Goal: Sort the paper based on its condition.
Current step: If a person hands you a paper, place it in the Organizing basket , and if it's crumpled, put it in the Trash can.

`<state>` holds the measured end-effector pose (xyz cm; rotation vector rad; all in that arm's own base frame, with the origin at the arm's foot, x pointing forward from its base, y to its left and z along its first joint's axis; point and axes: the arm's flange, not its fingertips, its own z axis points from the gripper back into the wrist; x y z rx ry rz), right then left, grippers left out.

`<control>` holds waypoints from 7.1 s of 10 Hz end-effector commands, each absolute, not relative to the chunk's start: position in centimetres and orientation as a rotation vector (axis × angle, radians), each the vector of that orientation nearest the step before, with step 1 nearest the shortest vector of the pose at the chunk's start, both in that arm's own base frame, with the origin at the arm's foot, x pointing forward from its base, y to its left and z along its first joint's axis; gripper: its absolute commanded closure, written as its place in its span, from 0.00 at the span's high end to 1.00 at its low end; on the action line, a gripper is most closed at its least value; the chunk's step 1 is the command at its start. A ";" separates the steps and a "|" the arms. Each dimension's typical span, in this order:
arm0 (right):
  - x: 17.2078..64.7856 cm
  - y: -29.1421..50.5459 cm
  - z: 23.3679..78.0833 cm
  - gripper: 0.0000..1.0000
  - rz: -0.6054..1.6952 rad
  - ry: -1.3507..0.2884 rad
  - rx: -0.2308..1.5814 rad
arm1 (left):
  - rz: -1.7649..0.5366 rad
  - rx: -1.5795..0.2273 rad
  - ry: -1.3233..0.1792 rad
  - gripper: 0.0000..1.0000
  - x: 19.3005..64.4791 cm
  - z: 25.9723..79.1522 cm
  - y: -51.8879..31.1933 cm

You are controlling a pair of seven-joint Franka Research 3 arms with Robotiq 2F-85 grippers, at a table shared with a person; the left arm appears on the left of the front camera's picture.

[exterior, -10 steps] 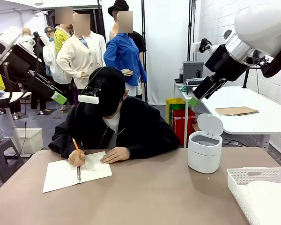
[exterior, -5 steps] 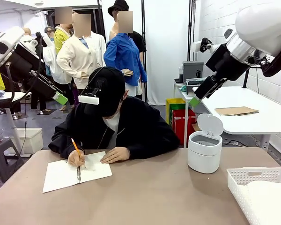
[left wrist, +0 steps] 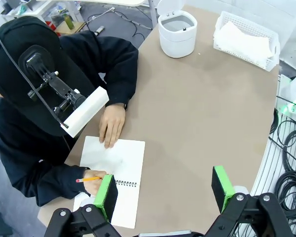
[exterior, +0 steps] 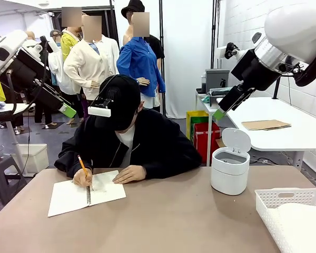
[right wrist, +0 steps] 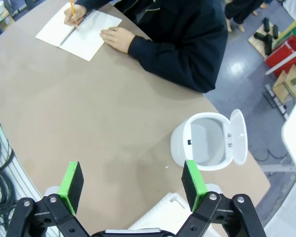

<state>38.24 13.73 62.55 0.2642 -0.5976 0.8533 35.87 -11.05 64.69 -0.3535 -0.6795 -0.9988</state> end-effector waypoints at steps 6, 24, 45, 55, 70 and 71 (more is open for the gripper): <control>38.2 13.9 62.4 1.00 0.837 -0.590 0.276 | -1.006 -0.374 -0.681 1.00 35.9 64.6 -10.9; 38.2 13.9 62.4 1.00 0.837 -0.590 0.276 | -0.808 -0.180 -0.682 1.00 33.0 65.3 -10.3; 37.2 14.8 63.3 1.00 0.804 -0.598 0.268 | -0.808 -0.180 -0.682 1.00 33.0 65.3 -10.3; 37.2 14.8 63.3 1.00 0.804 -0.598 0.268 | -0.808 -0.180 -0.682 1.00 33.0 65.3 -10.3; 37.2 14.8 63.3 1.00 0.804 -0.598 0.268 | -0.808 -0.180 -0.682 1.00 33.0 65.3 -10.3; 37.2 14.8 63.3 1.00 0.804 -0.598 0.268 | -0.808 -0.180 -0.682 1.00 33.0 65.3 -10.3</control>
